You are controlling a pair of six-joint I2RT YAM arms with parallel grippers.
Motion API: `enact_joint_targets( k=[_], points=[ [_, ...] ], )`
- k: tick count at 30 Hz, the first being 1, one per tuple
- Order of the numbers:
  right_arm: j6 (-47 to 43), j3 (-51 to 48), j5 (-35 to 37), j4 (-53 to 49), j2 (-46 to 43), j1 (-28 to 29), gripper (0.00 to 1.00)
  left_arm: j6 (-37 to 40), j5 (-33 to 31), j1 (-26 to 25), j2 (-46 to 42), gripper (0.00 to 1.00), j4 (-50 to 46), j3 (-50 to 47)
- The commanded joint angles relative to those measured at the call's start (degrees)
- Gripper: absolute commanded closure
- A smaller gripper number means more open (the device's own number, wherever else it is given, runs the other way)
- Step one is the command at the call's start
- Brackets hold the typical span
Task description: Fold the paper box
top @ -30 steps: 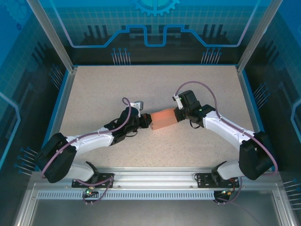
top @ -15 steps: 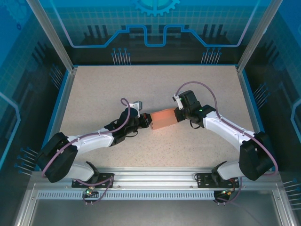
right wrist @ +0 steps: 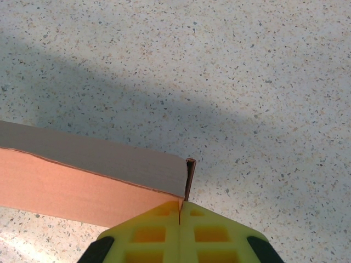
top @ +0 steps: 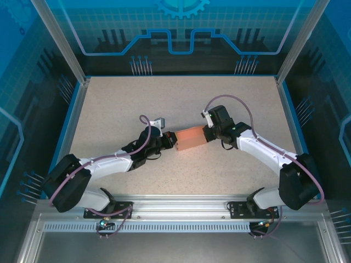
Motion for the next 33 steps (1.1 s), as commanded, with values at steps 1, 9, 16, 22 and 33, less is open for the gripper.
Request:
enact_joint_targets(
  k=[1, 9, 16, 22, 33],
  points=[
    [0.27, -1.21, -4.42, -0.30, -0.19, 2.28, 1.00, -1.90, 1.63, -1.12, 1.03, 0.95, 4.27, -0.53],
    [-0.04, -1.25, -3.75, -0.30, 0.17, 2.24, 1.00, 0.07, 1.11, -1.14, 1.57, 0.96, 2.82, -0.83],
    [-0.29, -1.71, -2.96, -0.08, -0.54, 1.60, 1.00, 4.38, -1.26, -1.20, -0.09, 0.95, -1.37, -3.23],
    [-0.17, -2.80, -3.15, 0.80, -0.37, 1.47, 1.00, 6.32, -1.70, -1.24, -0.01, 0.94, -2.22, -3.94],
    [-0.21, -3.28, -2.59, 0.77, -1.06, 1.53, 1.00, 11.43, -2.86, -1.17, -3.46, 0.77, -5.03, -2.53]
  ],
)
